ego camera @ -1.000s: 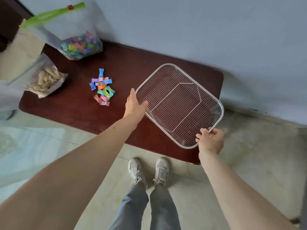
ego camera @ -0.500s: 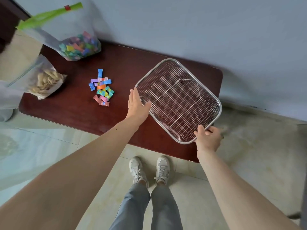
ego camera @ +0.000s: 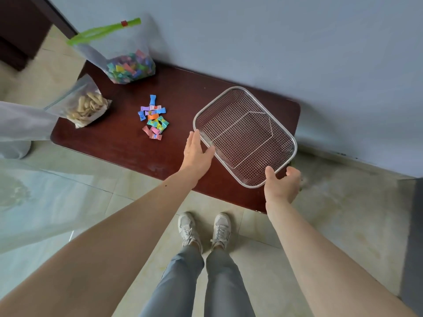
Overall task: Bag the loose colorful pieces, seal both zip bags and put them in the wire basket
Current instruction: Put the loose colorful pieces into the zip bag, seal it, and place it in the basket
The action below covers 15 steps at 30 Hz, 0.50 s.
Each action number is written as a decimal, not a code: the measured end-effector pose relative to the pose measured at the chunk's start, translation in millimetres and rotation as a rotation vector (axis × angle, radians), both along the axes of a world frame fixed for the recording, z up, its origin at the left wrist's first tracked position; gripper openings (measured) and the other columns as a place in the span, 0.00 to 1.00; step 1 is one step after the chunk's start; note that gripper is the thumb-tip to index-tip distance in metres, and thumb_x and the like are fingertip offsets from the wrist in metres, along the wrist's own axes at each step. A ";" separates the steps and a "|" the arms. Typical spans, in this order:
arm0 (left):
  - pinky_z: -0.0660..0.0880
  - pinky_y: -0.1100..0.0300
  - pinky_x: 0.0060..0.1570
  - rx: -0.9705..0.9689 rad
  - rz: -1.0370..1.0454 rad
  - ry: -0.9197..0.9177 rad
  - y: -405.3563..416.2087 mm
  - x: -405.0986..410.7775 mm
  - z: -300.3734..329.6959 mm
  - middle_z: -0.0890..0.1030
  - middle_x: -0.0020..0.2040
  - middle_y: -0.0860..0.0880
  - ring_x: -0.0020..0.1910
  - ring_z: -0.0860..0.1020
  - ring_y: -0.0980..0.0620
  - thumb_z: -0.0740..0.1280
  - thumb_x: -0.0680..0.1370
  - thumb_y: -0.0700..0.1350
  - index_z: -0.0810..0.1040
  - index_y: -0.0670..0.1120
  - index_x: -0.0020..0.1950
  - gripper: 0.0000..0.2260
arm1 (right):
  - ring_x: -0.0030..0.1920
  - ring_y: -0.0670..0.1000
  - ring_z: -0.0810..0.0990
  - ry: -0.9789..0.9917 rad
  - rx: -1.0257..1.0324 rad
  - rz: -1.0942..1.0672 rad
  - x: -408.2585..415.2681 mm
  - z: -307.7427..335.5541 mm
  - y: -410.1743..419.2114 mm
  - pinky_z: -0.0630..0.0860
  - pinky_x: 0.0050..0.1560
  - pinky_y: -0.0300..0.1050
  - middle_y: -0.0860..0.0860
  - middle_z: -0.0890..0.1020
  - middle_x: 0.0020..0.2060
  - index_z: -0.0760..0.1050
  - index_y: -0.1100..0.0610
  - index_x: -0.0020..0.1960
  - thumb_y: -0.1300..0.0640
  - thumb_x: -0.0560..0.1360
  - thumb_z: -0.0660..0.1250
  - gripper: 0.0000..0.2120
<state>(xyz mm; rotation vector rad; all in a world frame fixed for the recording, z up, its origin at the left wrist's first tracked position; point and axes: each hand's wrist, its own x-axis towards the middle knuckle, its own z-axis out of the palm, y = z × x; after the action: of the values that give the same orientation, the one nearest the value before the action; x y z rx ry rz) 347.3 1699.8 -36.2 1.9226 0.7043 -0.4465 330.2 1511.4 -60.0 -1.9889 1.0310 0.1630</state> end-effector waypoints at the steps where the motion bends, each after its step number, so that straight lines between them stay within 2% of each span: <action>1: 0.50 0.48 0.78 -0.001 0.010 -0.003 0.8 -3.9 6.5 0.48 0.81 0.50 0.80 0.45 0.51 0.61 0.81 0.46 0.51 0.50 0.79 0.30 | 0.65 0.59 0.74 -0.017 -0.011 0.032 -0.1 5.8 3.3 0.72 0.63 0.53 0.57 0.74 0.66 0.67 0.60 0.69 0.53 0.74 0.71 0.27; 5: 0.51 0.50 0.78 0.008 0.037 -0.017 6.9 -15.9 27.0 0.46 0.81 0.50 0.80 0.46 0.51 0.61 0.81 0.45 0.49 0.47 0.79 0.30 | 0.66 0.59 0.73 -0.095 -0.035 0.160 -0.7 27.2 19.6 0.69 0.64 0.51 0.58 0.72 0.67 0.65 0.61 0.71 0.52 0.75 0.70 0.29; 10: 0.55 0.48 0.77 0.025 0.109 -0.036 24.3 -27.2 42.4 0.47 0.81 0.51 0.80 0.49 0.50 0.61 0.81 0.45 0.49 0.48 0.79 0.30 | 0.66 0.57 0.73 -0.178 -0.023 0.296 0.6 47.5 45.7 0.69 0.65 0.50 0.57 0.72 0.67 0.65 0.60 0.70 0.53 0.76 0.69 0.27; 13: 0.58 0.48 0.76 0.029 0.152 -0.040 41.7 -33.5 47.7 0.49 0.81 0.51 0.79 0.52 0.50 0.61 0.81 0.45 0.50 0.49 0.79 0.30 | 0.64 0.57 0.75 -0.239 -0.009 0.400 1.9 53.5 66.7 0.71 0.64 0.51 0.58 0.74 0.64 0.66 0.62 0.68 0.54 0.76 0.69 0.25; 15: 0.58 0.49 0.76 0.029 0.175 -0.046 54.0 -37.7 49.9 0.50 0.81 0.51 0.79 0.53 0.50 0.61 0.81 0.45 0.50 0.49 0.79 0.30 | 0.61 0.57 0.76 -0.264 0.000 0.461 2.0 56.7 81.6 0.72 0.61 0.48 0.59 0.76 0.61 0.67 0.63 0.67 0.55 0.76 0.70 0.24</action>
<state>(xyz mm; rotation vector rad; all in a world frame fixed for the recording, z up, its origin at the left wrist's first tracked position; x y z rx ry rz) 309.6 1753.8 13.8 1.8728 0.8450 -0.2835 332.2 1593.0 -3.3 -2.1518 0.3970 0.1425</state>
